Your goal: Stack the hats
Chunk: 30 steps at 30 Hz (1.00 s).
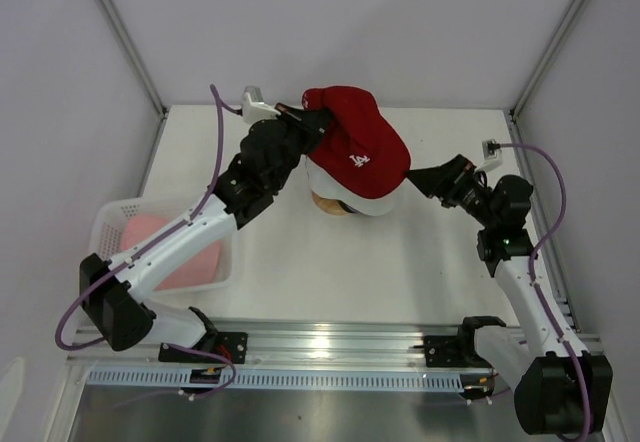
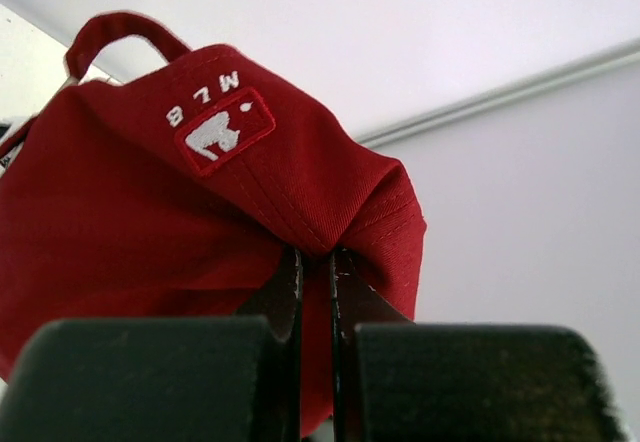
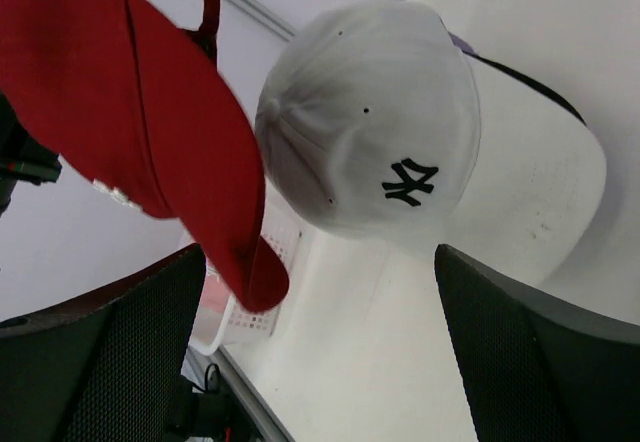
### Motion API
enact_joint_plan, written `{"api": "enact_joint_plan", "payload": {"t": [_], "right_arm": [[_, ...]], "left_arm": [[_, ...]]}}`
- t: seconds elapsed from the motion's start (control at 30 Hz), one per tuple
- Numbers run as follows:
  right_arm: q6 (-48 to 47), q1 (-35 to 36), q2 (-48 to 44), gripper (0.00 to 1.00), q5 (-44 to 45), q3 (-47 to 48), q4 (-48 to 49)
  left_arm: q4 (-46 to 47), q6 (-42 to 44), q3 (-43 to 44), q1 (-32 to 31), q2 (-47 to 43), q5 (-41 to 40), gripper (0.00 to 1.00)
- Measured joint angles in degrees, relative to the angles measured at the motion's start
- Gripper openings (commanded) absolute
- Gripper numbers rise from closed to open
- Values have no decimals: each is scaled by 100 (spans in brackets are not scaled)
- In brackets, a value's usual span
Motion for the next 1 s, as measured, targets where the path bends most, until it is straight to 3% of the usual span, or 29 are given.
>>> {"api": "enact_joint_plan", "payload": {"t": [0.23, 0.33, 0.43, 0.47, 0.5, 0.57, 0.63, 0.67, 0.8, 0.87, 0.97, 1.0], "right_arm": [[492, 369, -144, 99, -52, -439, 988], [636, 581, -98, 91, -57, -439, 1368], [780, 743, 70, 65, -57, -439, 1692], [822, 767, 125, 55, -55, -439, 1738], [833, 776, 168, 37, -55, -439, 1759], [883, 787, 245, 19, -55, -428, 1744], [868, 787, 269, 10, -42, -365, 1626], [870, 785, 269, 0, -24, -289, 1495], [938, 673, 313, 0, -109, 72, 1200], [1187, 463, 439, 0, -358, 164, 1292], [1561, 234, 750, 0, -658, 249, 1495], [1690, 201, 909, 0, -787, 308, 1550]], "left_arm": [[-240, -557, 459, -175, 490, -369, 1], [-345, -713, 553, -245, 623, -426, 1], [-446, -852, 581, -289, 697, -466, 1], [-468, -885, 584, -293, 706, -474, 1], [-483, -898, 584, -293, 708, -485, 1], [-490, -881, 584, -293, 708, -507, 1], [-450, -748, 575, -293, 708, -501, 2], [-313, -546, 538, -293, 706, -452, 4], [402, 581, 205, -299, 586, -109, 8], [468, 1154, 190, -304, 514, -46, 13], [448, 1989, 192, -308, 372, 17, 31], [413, 2258, 192, -310, 321, 39, 52]]}}
